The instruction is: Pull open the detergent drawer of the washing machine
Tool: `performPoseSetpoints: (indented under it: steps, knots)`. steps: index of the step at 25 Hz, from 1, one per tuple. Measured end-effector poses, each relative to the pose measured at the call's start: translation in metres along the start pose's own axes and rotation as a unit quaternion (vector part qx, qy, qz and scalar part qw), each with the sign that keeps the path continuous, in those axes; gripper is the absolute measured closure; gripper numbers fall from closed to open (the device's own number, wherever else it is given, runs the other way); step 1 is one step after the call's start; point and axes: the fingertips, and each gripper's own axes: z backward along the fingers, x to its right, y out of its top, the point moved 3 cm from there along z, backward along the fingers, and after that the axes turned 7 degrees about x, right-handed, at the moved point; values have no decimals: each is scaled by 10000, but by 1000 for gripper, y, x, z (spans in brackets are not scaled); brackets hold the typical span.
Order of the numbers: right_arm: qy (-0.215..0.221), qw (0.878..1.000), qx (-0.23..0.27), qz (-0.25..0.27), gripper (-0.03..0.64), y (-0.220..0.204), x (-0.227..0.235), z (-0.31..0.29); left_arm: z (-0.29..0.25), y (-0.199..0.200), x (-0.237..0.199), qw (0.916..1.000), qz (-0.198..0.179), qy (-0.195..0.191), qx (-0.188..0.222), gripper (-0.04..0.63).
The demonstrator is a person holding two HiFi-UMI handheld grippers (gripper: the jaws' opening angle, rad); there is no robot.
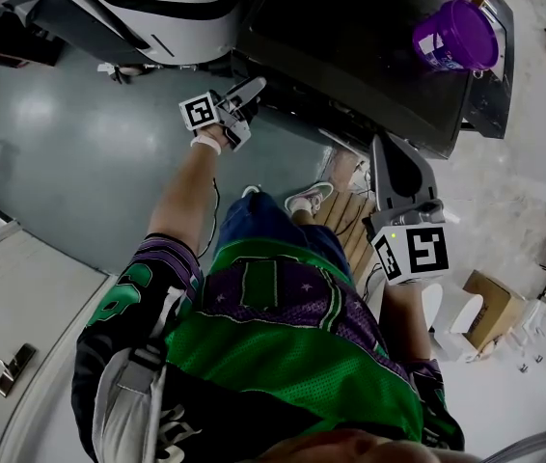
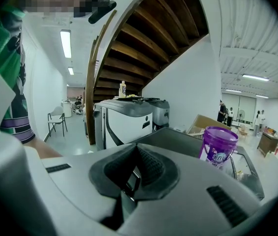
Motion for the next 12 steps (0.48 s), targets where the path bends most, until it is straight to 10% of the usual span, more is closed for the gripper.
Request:
performPoseSetpoints:
  steps: [12]
  knots:
    - [65,9999,5,-86,615,-4,-9,2,18,-7,9,9999,-80,66,-103,304]
